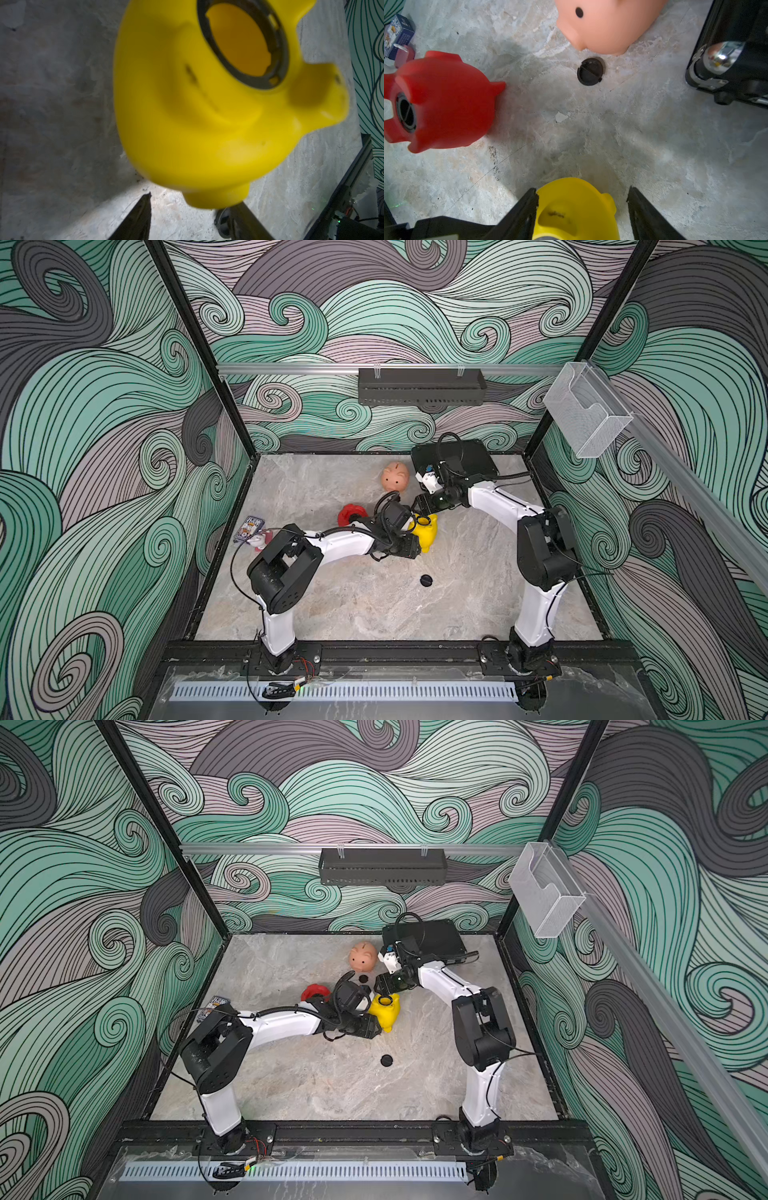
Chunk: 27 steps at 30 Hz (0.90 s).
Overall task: Close piggy banks
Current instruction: Adjust the piggy bank at the center of the board.
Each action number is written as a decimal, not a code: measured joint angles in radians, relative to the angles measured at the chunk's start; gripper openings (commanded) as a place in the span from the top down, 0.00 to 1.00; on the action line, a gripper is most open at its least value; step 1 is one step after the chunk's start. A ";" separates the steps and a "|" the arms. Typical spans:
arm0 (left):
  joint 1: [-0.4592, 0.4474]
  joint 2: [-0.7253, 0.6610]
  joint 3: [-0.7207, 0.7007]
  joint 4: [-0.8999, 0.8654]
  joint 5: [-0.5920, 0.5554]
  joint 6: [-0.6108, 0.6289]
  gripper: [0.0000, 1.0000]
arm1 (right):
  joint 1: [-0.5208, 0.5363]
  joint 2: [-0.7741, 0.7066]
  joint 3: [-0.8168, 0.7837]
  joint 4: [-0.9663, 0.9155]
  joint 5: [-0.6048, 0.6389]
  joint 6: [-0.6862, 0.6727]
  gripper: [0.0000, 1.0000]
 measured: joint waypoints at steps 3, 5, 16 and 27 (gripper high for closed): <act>-0.001 0.023 0.010 0.006 -0.001 -0.003 0.41 | 0.001 0.001 0.000 -0.006 0.014 0.000 0.31; -0.001 0.031 0.013 0.005 -0.004 -0.003 0.41 | 0.001 0.001 0.000 -0.007 0.024 -0.002 0.31; -0.001 0.037 0.020 -0.008 -0.066 -0.003 0.40 | 0.000 -0.004 0.000 -0.014 0.069 0.002 0.31; 0.003 0.032 0.027 -0.063 -0.139 -0.003 0.41 | -0.048 -0.042 0.000 -0.069 0.071 0.015 0.31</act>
